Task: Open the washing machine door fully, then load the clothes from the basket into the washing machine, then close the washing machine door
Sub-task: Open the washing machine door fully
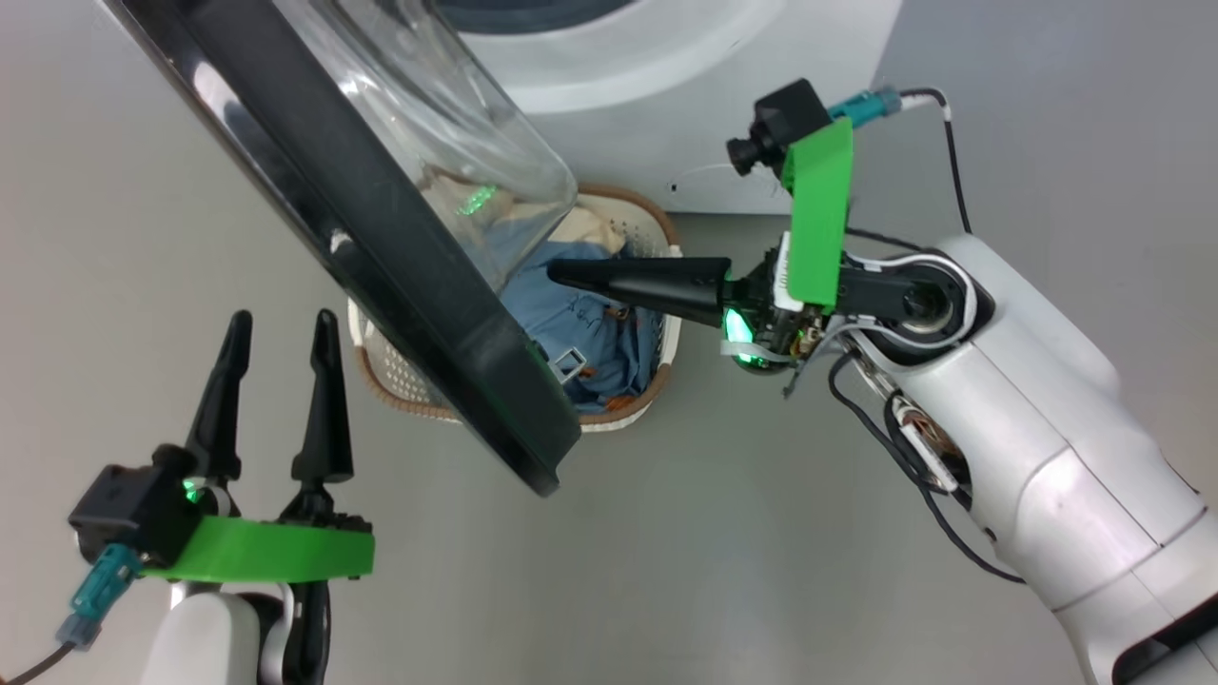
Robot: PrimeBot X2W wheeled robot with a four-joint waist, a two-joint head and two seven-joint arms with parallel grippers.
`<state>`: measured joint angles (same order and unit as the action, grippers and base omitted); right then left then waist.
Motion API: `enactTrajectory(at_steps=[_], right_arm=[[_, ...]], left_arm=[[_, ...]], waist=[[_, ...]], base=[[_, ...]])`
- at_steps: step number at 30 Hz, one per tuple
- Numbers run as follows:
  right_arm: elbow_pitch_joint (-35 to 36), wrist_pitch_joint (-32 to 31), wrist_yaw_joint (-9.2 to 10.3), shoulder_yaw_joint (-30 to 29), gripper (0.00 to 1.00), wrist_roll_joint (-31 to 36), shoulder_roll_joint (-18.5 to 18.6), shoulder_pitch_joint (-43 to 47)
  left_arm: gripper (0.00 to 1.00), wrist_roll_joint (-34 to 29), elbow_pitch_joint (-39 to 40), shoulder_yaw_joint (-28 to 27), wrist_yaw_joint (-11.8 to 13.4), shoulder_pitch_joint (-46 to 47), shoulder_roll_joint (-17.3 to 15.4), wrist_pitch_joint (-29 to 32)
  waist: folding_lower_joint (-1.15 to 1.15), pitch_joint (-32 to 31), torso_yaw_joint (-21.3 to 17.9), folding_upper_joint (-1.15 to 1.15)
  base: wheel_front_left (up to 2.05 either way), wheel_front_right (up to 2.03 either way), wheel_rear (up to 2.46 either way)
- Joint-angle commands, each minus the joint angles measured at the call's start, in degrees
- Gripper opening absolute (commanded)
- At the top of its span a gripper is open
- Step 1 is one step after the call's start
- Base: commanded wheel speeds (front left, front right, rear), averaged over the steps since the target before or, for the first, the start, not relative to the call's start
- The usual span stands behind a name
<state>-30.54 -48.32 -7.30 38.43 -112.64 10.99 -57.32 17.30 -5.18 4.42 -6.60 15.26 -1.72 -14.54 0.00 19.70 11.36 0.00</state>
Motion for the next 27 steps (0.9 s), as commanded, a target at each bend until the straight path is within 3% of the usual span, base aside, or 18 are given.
enactTrajectory(at_steps=[1,18,27], right_arm=[[2.30,1.11,-0.19,0.35,0.00,-1.31,-0.48,2.26],[10.48,10.50,-0.19,1.31,0.00,-8.69,4.71,13.31],[15.50,16.39,-0.19,-1.30,0.00,-9.76,5.51,20.89]], left_arm=[[1.00,-0.57,0.88,-2.35,-0.01,-1.24,-1.16,-0.46],[1.00,-1.86,1.07,-5.06,-0.39,-6.41,-1.16,-0.46],[1.00,-1.65,1.61,-6.68,-0.10,-8.90,-1.16,-0.46]], waist=[[0.00,-1.70,-1.31,0.00],[0.00,-8.16,-5.78,0.00],[0.00,-10.36,-7.92,0.00]], base=[[0.00,0.00,0.00],[0.00,0.00,0.00],[0.00,0.00,0.00]])
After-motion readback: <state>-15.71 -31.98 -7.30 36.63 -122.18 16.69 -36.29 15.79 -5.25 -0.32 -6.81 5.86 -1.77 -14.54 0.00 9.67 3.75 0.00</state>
